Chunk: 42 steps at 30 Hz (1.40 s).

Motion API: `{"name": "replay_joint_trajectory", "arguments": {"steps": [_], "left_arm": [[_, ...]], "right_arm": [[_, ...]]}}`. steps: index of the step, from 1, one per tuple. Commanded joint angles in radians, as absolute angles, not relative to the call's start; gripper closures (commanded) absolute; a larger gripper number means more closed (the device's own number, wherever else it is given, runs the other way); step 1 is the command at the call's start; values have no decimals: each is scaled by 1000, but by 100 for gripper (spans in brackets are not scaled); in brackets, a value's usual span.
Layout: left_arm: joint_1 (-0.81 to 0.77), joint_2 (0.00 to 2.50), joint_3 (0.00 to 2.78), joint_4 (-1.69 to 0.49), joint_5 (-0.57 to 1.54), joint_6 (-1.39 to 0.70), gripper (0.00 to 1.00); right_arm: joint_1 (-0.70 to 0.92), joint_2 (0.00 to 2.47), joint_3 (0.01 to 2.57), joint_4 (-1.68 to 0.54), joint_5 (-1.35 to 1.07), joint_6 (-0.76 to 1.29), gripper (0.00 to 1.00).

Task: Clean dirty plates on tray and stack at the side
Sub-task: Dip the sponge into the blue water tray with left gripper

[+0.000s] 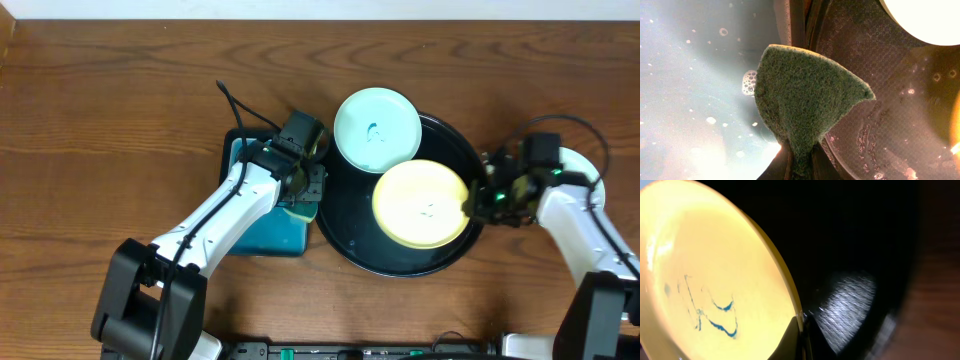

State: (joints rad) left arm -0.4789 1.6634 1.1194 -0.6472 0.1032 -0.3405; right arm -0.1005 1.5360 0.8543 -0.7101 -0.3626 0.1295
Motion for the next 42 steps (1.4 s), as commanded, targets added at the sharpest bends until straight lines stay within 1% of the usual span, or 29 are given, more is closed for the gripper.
{"name": "replay_joint_trajectory", "arguments": {"steps": [1,7,12,20,23,27,31,36,39,42], "left_arm": [[-477,1653,1120,-646,125,-342,92],[-501,1653,1120,-634,179,-289,92],[-571,1653,1120,-566,233,-255,92],[-741,1660,1120,-409,242,-258,92],[-783,1680,1120,-376,199,-318,92],[-811,1721,1120,-356,191,-373,92],[-820,1747,1120,-357,186,-371,92],[-802,1710,1121,-386,39,-353,92],[-756,1657,1121,-444,-29,-353,92],[-670,1606,1121,-507,-80,-353,92]], "right_arm": [[-29,1533,774,-635,-350,171,99],[71,1534,655,-449,-337,251,99],[124,1534,596,-351,-336,318,99],[177,1534,581,-337,-337,336,99],[187,1534,581,-346,-337,344,99],[195,1534,581,-352,-336,344,99],[196,1534,581,-355,-335,344,99],[196,1534,581,-380,-299,344,99],[196,1534,581,-386,-292,344,99],[196,1534,581,-385,-292,344,99]]}}
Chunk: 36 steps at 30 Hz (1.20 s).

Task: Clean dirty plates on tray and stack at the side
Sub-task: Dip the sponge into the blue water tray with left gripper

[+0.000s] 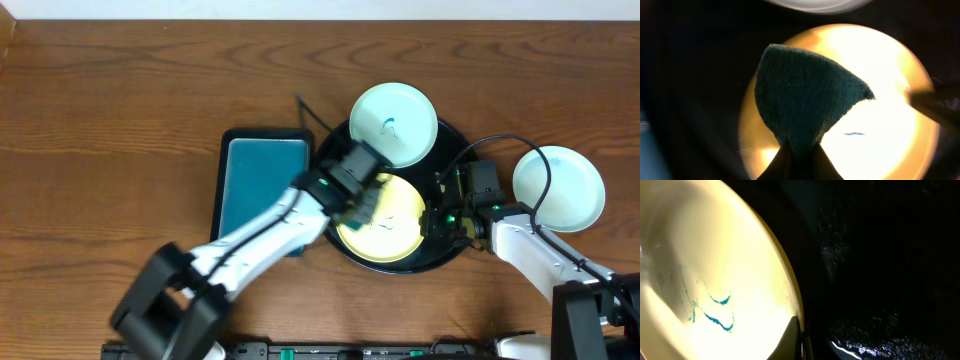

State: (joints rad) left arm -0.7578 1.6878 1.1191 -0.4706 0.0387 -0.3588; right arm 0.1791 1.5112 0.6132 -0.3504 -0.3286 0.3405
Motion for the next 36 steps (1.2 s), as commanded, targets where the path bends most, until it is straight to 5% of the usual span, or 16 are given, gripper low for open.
{"name": "replay_joint_trajectory", "arguments": {"steps": [1,14,36], "left_arm": [[-640,1596,1121,-521,-81,-353,92],[-252,1621,1116,-597,-28,-353,92],[-224,1930,1116,-583,41,-331,92]], "right_arm": [[196,1534,581,-385,-292,344,99],[196,1534,581,-386,-292,344,99],[196,1534,581,-397,-292,344,99]]}}
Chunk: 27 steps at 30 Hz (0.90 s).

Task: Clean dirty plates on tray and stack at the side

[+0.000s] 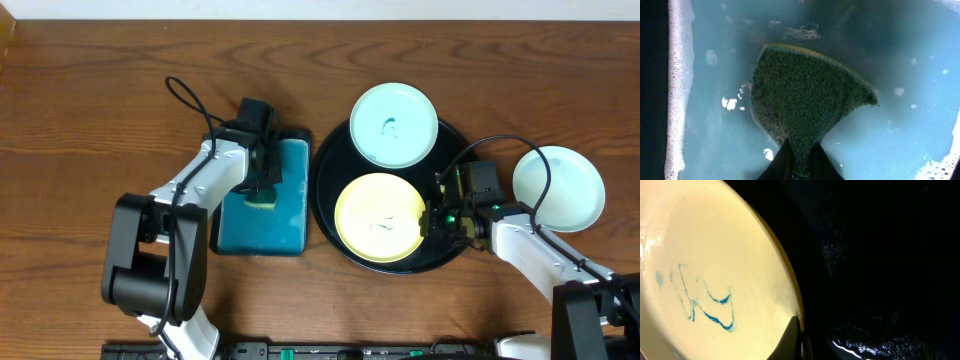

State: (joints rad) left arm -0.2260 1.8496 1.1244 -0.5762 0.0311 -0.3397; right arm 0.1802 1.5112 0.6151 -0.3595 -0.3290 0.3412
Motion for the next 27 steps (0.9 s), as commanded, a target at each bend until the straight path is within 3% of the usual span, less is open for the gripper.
{"name": "replay_joint_trajectory", "arguments": {"steps": [1,11,27], "left_arm": [[-224,1954,1116,-585,41,-331,93],[-224,1982,1117,-603,41,-330,93],[-224,1624,1118,-620,42,-308,92]], "right_arm": [[196,1534,581,-398,-292,344,99],[196,1534,581,-405,-292,344,99],[196,1534,581,-406,-288,344,99]]}}
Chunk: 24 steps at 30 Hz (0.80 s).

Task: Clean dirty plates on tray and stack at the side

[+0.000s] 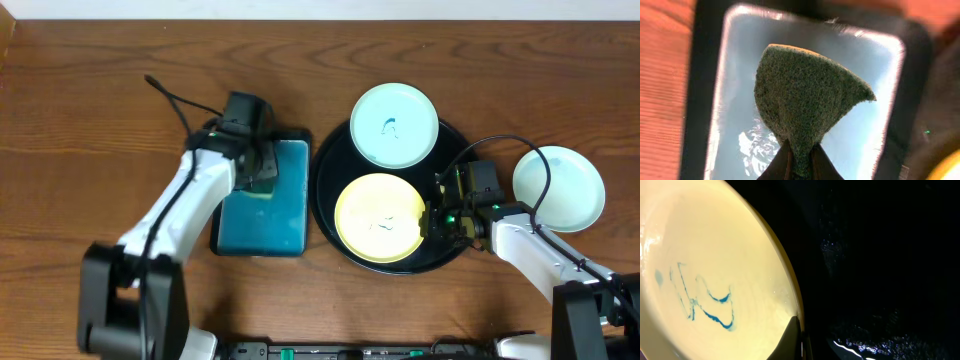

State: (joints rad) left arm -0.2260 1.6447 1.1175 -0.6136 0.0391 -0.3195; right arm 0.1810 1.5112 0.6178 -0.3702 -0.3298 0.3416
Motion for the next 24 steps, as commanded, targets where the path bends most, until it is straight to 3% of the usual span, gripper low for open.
{"name": "replay_joint_trajectory", "arguments": {"steps": [1,24], "left_arm": [[-224,1628,1116,-624,42,-308,93],[-226,1934,1114,-624,94,-308,92]], "right_arm": [[196,1534,581,-406,-288,344,99],[196,1534,581,-405,-288,344,99]]}}
